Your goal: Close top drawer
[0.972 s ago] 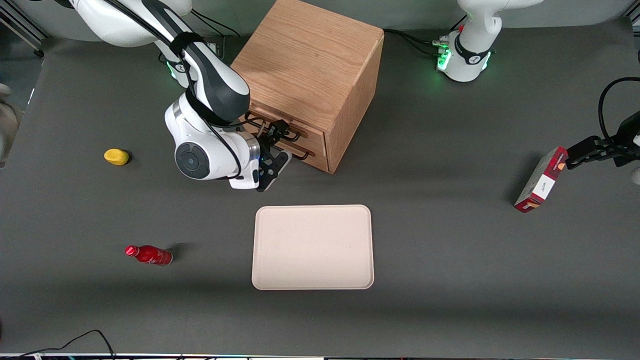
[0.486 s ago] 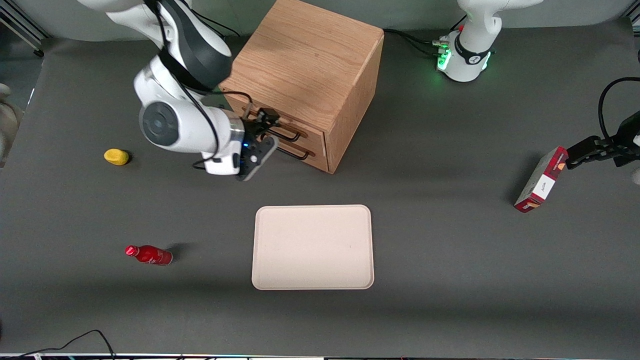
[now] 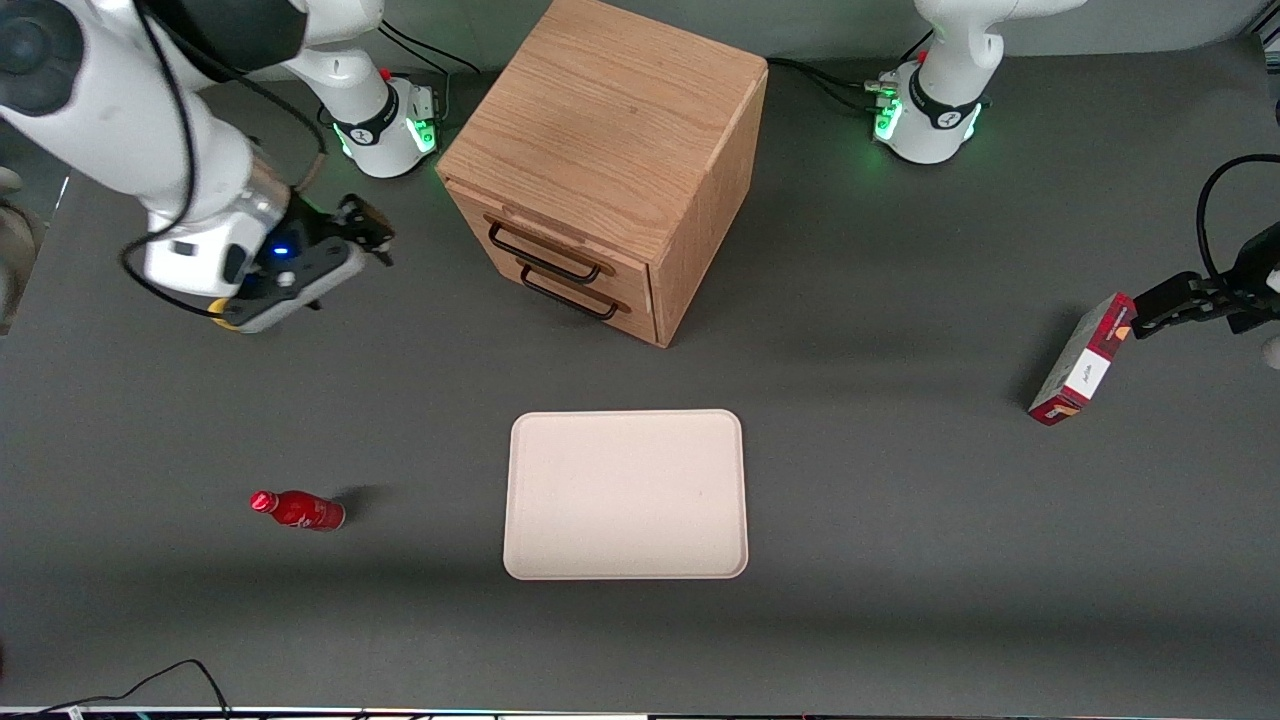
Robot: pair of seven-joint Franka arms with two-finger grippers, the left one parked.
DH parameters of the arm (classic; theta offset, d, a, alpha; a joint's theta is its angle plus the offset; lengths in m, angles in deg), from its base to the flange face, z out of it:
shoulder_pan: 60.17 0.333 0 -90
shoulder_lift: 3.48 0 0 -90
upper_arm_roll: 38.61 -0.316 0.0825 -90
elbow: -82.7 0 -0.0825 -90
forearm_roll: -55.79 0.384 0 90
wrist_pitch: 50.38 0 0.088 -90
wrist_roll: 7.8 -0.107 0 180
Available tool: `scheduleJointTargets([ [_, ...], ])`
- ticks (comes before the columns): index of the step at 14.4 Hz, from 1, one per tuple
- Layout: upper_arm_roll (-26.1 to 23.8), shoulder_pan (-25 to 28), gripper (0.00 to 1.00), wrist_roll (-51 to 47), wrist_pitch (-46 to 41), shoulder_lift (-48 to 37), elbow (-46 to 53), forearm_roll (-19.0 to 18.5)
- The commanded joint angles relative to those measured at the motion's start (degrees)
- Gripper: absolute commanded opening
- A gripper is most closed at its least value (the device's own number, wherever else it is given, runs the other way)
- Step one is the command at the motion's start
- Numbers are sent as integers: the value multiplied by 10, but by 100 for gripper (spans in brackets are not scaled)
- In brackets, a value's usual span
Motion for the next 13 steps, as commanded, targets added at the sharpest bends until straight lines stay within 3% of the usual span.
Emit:
scheduleJointTargets([
  [1,51,1,100,-28,-4,-10,-6,-18],
  [3,81,-9,100,-26,-4,-6,-5,-34],
  [6,84,-34,100,-25,-4,0,0,-37],
  [13,104,-37,100,-29,-17,7,16,-33],
])
